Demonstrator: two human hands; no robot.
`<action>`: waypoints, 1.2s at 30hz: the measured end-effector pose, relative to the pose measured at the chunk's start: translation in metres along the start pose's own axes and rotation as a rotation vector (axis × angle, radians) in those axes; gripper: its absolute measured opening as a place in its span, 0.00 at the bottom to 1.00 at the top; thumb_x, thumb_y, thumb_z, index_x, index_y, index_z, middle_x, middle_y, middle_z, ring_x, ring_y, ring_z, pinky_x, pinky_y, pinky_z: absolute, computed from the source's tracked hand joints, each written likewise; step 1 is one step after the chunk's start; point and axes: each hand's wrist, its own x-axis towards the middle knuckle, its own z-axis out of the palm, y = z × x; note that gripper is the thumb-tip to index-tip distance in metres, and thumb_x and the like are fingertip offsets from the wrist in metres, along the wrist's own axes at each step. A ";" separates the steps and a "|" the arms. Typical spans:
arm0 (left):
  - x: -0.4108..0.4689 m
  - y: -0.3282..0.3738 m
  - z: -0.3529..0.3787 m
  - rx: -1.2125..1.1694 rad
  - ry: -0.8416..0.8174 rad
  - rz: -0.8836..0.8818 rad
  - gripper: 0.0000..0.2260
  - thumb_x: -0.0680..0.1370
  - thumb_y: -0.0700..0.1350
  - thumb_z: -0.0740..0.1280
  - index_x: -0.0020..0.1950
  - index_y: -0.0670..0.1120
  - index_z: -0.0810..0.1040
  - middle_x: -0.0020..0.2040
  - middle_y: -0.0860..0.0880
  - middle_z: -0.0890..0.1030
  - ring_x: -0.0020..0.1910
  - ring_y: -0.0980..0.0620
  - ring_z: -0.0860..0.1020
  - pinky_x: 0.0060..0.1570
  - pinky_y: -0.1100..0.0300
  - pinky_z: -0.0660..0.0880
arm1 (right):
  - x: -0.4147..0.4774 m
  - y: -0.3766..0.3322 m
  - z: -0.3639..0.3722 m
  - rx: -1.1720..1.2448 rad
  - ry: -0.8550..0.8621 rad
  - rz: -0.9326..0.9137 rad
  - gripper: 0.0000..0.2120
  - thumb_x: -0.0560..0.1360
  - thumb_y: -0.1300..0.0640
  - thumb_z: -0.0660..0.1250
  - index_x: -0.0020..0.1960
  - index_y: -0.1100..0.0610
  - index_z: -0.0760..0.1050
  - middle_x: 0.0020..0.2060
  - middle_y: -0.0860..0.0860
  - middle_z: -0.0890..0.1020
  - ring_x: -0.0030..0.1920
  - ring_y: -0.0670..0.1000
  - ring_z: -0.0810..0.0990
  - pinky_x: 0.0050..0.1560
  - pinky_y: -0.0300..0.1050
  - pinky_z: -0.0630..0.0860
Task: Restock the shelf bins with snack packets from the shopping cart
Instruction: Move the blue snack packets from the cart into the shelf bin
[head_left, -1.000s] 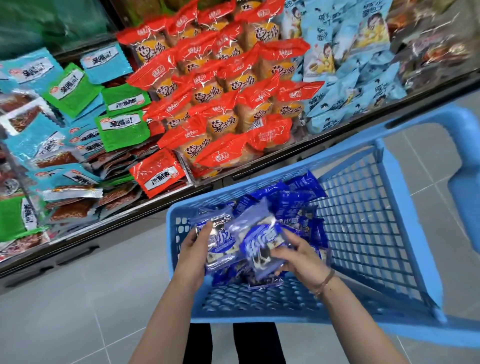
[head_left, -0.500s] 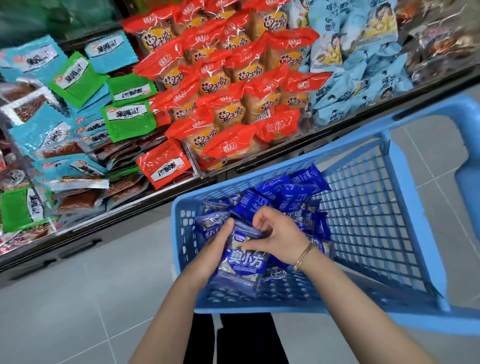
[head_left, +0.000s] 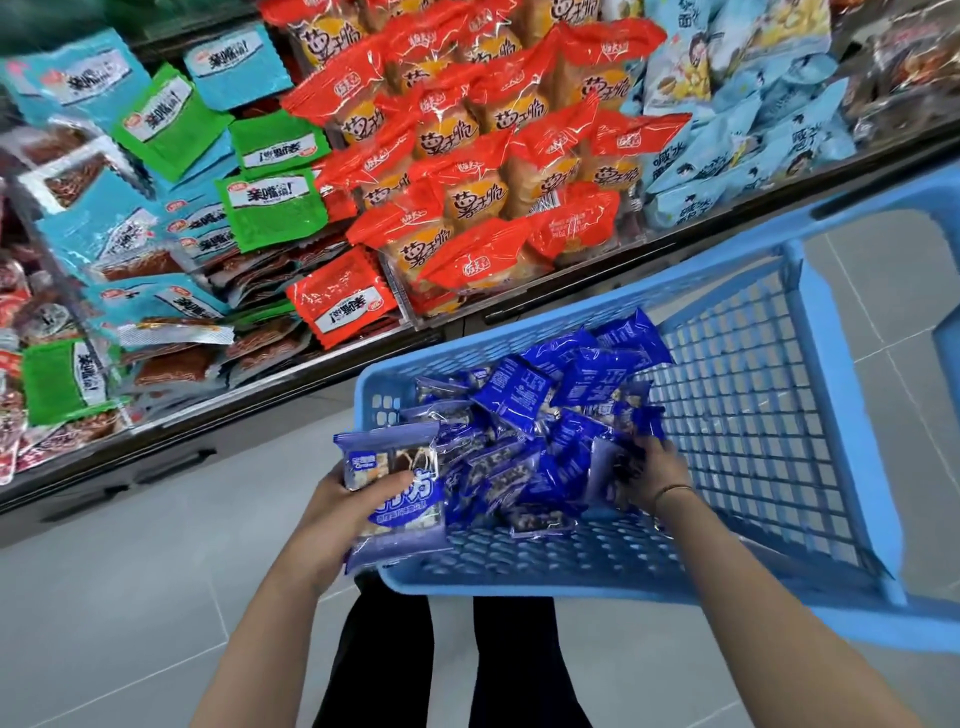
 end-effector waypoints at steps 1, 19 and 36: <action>0.001 -0.002 0.001 -0.017 0.005 -0.001 0.30 0.55 0.51 0.78 0.55 0.45 0.79 0.46 0.43 0.86 0.44 0.44 0.85 0.46 0.53 0.78 | 0.003 0.005 0.001 -0.099 -0.023 0.008 0.32 0.69 0.55 0.70 0.69 0.56 0.62 0.66 0.59 0.66 0.65 0.61 0.67 0.65 0.52 0.67; -0.087 0.020 0.012 -0.166 0.099 0.024 0.17 0.69 0.39 0.75 0.56 0.42 0.76 0.46 0.40 0.85 0.44 0.41 0.84 0.46 0.49 0.80 | -0.108 -0.007 -0.066 0.186 0.008 -0.245 0.20 0.68 0.50 0.74 0.56 0.57 0.74 0.44 0.54 0.83 0.44 0.55 0.81 0.48 0.48 0.77; -0.206 0.064 -0.140 -0.429 0.139 0.150 0.09 0.77 0.43 0.64 0.54 0.41 0.78 0.38 0.42 0.85 0.32 0.47 0.84 0.28 0.59 0.79 | -0.265 -0.121 -0.073 0.776 0.013 -0.312 0.07 0.75 0.63 0.64 0.53 0.61 0.74 0.53 0.58 0.79 0.45 0.51 0.78 0.36 0.41 0.76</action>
